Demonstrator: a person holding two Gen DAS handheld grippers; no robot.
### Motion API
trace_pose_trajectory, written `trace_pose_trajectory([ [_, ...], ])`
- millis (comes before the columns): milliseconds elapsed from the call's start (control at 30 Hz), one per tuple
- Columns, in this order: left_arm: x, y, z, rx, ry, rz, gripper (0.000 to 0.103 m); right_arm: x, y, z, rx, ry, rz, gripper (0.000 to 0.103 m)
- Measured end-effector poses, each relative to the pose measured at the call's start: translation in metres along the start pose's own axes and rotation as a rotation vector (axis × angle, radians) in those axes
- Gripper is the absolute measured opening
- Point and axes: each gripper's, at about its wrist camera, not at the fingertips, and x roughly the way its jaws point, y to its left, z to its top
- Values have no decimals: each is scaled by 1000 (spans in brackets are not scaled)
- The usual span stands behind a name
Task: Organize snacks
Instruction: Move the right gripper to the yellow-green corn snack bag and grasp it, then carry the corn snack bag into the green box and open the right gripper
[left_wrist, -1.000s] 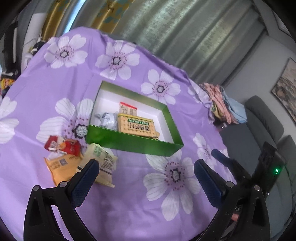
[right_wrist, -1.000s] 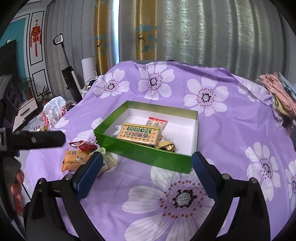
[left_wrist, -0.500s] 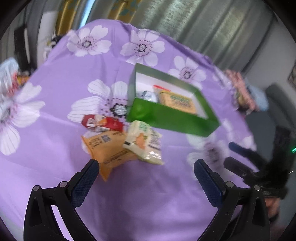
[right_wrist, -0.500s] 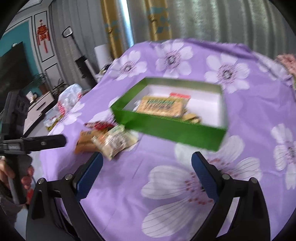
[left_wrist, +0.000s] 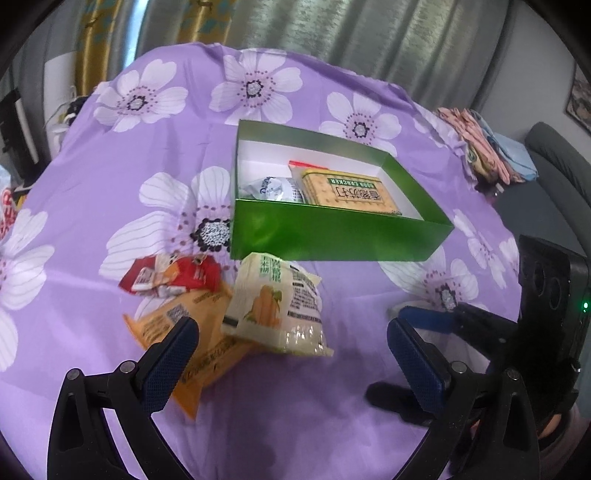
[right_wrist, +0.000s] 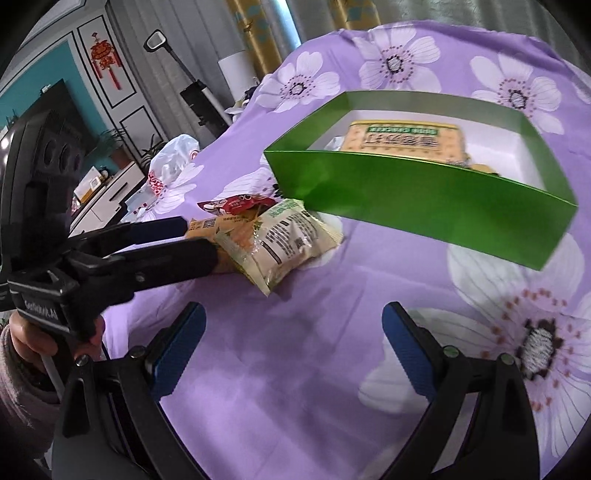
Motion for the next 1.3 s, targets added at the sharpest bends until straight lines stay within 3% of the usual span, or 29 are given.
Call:
trace_pose_trajectory([
  [133,13,3,9,13,23,2,101,15,2,8,3,6,30,93],
  [267,25,7,12,12,63,-5,95,31,2,14,17,32,64,84],
  [467,33,6,15,31,98,-22,71,46,0,22,30,51,97,74],
  [533,36,8,17,29,116,-33,58,49,0,24,30,59,108,70],
  [633,43,11,17,12,152,-46,45,53,3,27,10,75,107,59],
  [867,41,11,13,-14,141,-82,34,48,1,28,-33,84,58,26],
  [1067,33,10,11,-35,114,-124,32,40,8,27,-93,68,30,17],
  [1300,21,1,10,-30,83,-155,31,25,15,25,-125,42,-7,15],
])
